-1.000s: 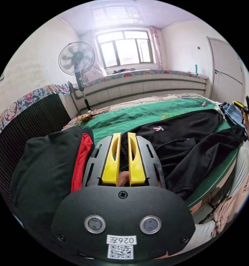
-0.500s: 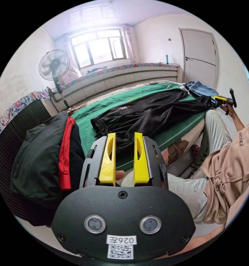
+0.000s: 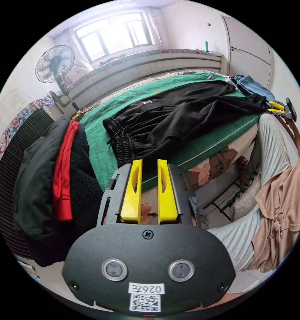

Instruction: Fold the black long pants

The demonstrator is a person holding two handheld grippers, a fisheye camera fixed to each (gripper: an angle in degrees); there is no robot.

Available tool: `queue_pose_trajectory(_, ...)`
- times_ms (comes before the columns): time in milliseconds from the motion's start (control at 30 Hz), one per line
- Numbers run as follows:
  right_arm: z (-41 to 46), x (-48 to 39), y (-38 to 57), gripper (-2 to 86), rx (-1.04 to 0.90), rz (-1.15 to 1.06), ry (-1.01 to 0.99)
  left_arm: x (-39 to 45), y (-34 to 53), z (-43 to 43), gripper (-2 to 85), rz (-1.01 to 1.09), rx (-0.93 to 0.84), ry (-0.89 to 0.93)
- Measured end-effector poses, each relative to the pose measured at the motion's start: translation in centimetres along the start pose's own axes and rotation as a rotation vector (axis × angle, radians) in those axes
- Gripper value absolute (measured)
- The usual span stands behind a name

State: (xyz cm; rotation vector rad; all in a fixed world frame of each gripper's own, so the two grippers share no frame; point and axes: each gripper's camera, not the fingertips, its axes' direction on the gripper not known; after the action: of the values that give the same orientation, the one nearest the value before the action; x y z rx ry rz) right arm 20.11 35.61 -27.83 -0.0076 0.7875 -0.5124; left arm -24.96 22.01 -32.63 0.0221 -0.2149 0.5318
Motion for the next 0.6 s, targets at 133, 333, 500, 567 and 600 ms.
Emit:
queue_pose_trajectory(133,0.1,-0.9,-1.7,9.8,-0.028,-0.135,0.071,2.5,-1.4,1.2,13.5,0.159,-0.075,-0.123)
queue_pose_trajectory(333,1.5,-0.8,-5.2,11.2,-0.085,-0.275,0.046,4.7,-3.7,5.5,13.6,0.335,-0.230,-0.186)
queue_pose_trajectory(500,4.6,-0.6,-7.5,6.3,-0.185,-0.339,0.067,2.1,-5.3,5.9,5.9,0.253,-0.233,-0.146)
queue_pose_trajectory(567,5.3,-0.1,-7.8,1.6,-0.203,-0.303,0.137,1.0,-5.6,5.5,5.1,0.226,-0.221,-0.118)
queue_pose_trajectory(600,5.3,0.4,-7.9,0.0,-0.201,-0.274,0.121,0.1,-5.7,5.0,4.6,0.202,-0.200,-0.107)
